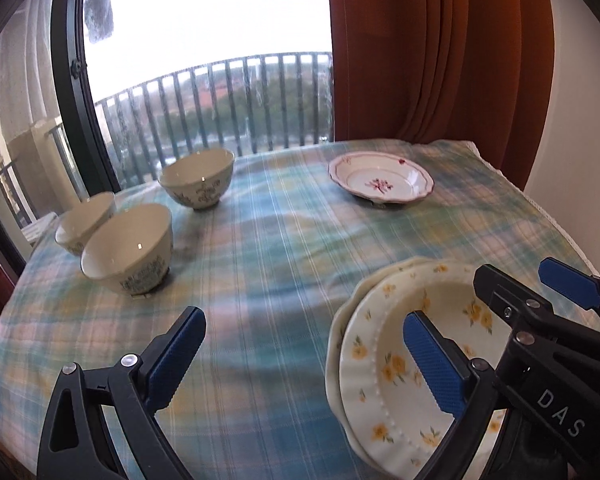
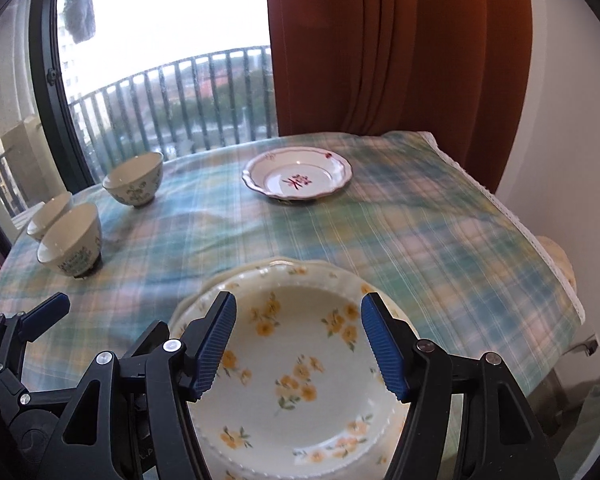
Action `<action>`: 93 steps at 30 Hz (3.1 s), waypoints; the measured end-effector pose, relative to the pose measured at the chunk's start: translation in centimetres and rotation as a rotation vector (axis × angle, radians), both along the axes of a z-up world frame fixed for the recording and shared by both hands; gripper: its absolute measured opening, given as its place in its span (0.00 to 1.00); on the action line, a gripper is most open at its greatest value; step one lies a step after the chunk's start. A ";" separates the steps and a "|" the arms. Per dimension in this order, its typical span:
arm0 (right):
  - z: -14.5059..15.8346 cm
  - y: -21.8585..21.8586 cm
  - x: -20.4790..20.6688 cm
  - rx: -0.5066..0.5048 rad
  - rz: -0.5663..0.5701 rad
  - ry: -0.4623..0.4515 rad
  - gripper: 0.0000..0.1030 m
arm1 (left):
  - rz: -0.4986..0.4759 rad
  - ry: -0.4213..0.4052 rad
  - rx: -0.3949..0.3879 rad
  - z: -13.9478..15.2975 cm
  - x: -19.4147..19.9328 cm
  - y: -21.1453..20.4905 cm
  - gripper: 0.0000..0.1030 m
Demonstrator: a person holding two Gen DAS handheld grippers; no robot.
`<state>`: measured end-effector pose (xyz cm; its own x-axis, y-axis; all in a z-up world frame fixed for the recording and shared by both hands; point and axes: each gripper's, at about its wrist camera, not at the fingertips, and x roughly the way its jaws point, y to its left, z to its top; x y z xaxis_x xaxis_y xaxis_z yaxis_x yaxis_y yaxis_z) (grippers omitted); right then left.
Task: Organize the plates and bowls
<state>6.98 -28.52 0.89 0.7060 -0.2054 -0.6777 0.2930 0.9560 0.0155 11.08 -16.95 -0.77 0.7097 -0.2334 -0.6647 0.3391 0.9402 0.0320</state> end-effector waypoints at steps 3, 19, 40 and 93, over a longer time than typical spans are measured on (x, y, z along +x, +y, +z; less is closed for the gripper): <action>0.5 -0.5 1.2 -0.004 0.016 -0.022 0.66 | -0.001 -0.020 0.001 0.6 1.1 -0.7 0.96; 2.1 -5.3 9.9 0.014 0.016 -0.082 0.67 | 0.033 -0.086 -0.006 2.3 10.2 -5.2 0.96; -1.1 -12.1 23.9 -0.006 0.020 0.000 0.67 | 0.036 0.003 0.003 -0.9 22.8 -12.7 0.84; -9.1 -8.2 27.4 0.001 0.216 0.310 0.48 | -0.003 0.209 0.136 -6.6 23.7 -8.7 0.48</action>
<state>34.42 -36.76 -8.22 0.4945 -0.0730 -0.8661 0.0757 0.9963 -0.0408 34.75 -25.68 -7.42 0.5527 -0.1333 -0.8227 0.3540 0.9312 0.0870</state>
